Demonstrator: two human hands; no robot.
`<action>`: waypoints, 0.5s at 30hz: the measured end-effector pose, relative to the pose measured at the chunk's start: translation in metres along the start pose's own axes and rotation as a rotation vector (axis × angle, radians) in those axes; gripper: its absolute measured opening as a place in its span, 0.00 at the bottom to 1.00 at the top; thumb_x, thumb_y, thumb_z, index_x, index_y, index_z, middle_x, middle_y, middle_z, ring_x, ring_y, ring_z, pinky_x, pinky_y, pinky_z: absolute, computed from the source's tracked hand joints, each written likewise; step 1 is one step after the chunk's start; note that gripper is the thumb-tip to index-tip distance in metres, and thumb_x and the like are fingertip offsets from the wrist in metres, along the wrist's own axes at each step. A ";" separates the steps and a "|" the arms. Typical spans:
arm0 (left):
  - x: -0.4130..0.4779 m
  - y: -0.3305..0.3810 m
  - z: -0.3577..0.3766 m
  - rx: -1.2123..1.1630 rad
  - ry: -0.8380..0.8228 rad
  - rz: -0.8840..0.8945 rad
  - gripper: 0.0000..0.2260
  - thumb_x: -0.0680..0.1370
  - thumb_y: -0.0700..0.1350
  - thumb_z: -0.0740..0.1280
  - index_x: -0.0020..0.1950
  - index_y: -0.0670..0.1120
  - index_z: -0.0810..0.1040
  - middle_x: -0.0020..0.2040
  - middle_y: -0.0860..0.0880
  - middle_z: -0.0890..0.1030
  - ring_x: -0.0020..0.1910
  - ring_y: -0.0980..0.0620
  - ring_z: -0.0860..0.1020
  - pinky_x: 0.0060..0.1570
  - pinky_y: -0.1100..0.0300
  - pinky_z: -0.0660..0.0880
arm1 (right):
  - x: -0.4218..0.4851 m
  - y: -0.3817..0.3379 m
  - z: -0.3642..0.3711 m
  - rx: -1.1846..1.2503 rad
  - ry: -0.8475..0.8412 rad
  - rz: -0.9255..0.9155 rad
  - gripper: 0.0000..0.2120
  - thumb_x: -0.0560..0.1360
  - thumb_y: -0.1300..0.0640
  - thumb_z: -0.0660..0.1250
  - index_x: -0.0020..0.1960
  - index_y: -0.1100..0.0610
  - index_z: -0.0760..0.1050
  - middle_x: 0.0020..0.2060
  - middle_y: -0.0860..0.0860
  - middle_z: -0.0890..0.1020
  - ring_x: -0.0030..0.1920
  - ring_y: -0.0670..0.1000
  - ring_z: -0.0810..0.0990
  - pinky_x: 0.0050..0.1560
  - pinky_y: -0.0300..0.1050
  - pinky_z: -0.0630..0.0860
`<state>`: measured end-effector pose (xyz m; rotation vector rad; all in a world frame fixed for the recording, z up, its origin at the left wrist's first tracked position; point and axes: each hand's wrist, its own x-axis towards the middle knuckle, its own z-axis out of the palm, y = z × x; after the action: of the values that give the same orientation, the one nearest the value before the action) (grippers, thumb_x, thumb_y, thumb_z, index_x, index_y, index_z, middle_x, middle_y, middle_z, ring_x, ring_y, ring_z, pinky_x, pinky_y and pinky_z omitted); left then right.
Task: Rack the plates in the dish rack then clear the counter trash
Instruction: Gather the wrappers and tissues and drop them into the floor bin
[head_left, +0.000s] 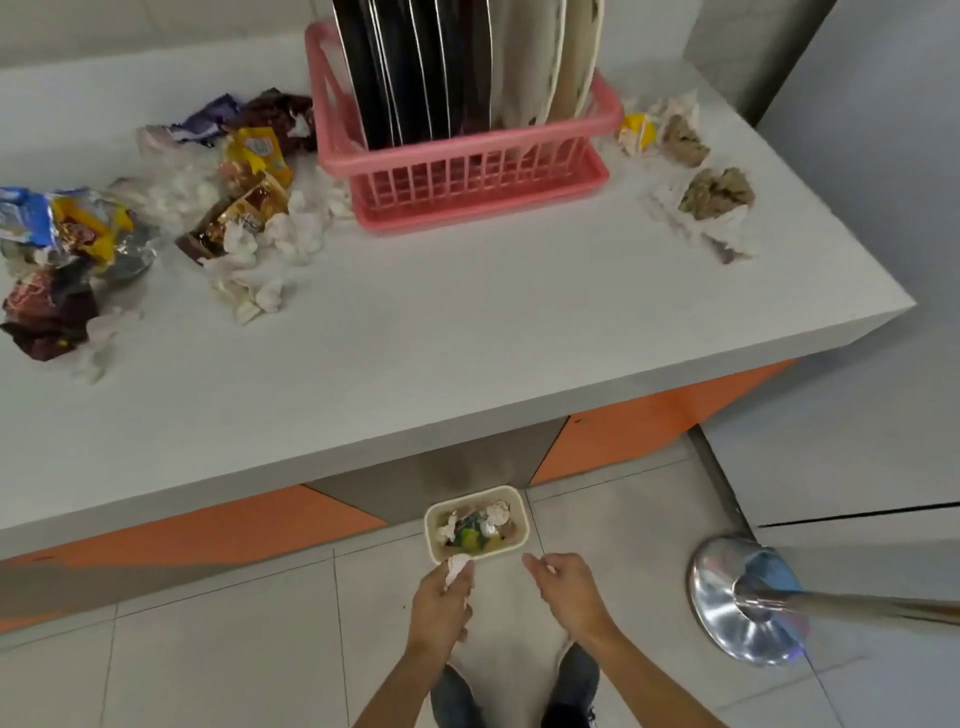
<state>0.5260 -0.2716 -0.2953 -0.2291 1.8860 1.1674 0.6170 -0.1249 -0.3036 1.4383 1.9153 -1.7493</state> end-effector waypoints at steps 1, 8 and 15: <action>0.014 -0.003 -0.005 0.009 -0.018 0.000 0.07 0.81 0.48 0.65 0.51 0.45 0.77 0.34 0.48 0.71 0.28 0.54 0.67 0.24 0.64 0.64 | 0.011 0.001 0.012 0.014 0.021 0.003 0.24 0.78 0.54 0.67 0.27 0.56 0.63 0.21 0.46 0.65 0.23 0.44 0.63 0.27 0.36 0.61; 0.152 -0.071 0.000 0.115 -0.006 -0.094 0.15 0.82 0.55 0.59 0.47 0.45 0.75 0.40 0.45 0.75 0.30 0.50 0.71 0.25 0.64 0.62 | 0.122 0.067 0.066 0.112 0.004 0.193 0.12 0.76 0.68 0.58 0.36 0.58 0.70 0.27 0.50 0.68 0.25 0.45 0.63 0.23 0.34 0.57; 0.293 -0.156 0.003 0.465 0.068 0.141 0.05 0.81 0.43 0.60 0.49 0.49 0.74 0.48 0.42 0.79 0.45 0.41 0.79 0.37 0.50 0.78 | 0.250 0.166 0.117 0.090 0.023 0.122 0.07 0.73 0.64 0.65 0.44 0.52 0.75 0.45 0.53 0.80 0.42 0.51 0.76 0.42 0.41 0.71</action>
<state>0.4397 -0.2738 -0.6155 0.1249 2.2014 0.7851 0.5545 -0.1196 -0.6189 1.5768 1.7397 -1.7907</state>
